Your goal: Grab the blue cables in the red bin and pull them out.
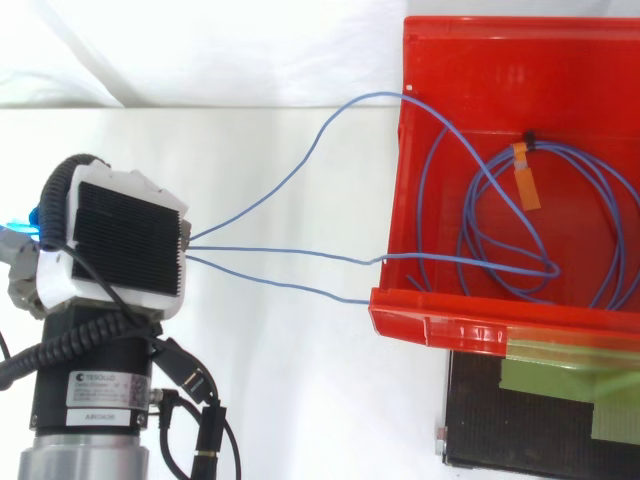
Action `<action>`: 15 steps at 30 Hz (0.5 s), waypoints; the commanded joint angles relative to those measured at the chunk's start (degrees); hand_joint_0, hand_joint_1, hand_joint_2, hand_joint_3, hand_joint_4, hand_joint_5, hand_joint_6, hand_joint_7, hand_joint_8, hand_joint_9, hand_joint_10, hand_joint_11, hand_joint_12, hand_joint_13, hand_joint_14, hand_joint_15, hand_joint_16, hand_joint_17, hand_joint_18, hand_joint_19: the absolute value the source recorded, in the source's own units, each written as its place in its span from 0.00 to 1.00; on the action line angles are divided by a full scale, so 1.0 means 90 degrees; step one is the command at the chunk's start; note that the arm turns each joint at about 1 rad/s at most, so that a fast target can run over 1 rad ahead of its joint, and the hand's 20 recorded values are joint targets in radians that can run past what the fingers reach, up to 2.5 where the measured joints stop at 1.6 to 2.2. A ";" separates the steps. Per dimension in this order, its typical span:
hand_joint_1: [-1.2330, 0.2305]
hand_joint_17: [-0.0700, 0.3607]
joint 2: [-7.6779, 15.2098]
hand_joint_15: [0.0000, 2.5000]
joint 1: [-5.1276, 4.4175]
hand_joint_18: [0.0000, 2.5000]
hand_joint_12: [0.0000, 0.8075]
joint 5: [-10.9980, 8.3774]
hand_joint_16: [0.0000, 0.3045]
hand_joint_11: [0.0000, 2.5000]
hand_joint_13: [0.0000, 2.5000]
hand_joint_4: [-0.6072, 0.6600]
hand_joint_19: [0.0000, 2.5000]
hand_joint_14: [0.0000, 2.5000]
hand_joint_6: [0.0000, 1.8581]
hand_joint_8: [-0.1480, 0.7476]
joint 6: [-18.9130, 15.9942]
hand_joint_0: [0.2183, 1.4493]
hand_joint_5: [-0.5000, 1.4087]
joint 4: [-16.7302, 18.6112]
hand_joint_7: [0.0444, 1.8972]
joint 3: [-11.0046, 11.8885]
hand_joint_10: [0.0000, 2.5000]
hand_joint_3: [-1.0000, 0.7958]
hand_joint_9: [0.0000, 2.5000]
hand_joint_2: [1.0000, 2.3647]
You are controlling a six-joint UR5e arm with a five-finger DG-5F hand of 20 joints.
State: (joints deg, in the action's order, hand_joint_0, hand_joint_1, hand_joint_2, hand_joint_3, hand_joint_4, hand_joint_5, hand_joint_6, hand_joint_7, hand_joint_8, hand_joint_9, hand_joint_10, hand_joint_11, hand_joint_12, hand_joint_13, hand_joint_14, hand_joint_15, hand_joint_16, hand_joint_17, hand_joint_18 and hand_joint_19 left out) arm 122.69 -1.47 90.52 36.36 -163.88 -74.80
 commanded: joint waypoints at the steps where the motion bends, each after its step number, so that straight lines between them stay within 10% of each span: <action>1: 0.26 0.59 0.0000 0.20 -0.0002 0.51 0.61 0.0078 0.27 0.61 0.42 0.83 0.14 1.00 0.25 0.72 0.0008 0.25 0.77 -0.0004 0.30 0.0000 0.08 0.00 0.47 0.00; 15: 0.22 0.49 0.0000 0.22 -0.0002 0.49 0.53 0.0176 0.21 0.64 0.41 0.78 0.26 1.00 0.28 0.63 -0.0031 0.34 0.77 0.0114 0.30 0.0000 0.03 0.00 0.48 0.00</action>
State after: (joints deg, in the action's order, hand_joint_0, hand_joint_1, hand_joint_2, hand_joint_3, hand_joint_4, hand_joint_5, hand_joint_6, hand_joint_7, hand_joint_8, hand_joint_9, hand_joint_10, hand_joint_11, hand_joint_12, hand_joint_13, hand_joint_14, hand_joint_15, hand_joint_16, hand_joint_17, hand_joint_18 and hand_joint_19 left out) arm 122.70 -1.48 91.77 36.13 -163.31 -74.80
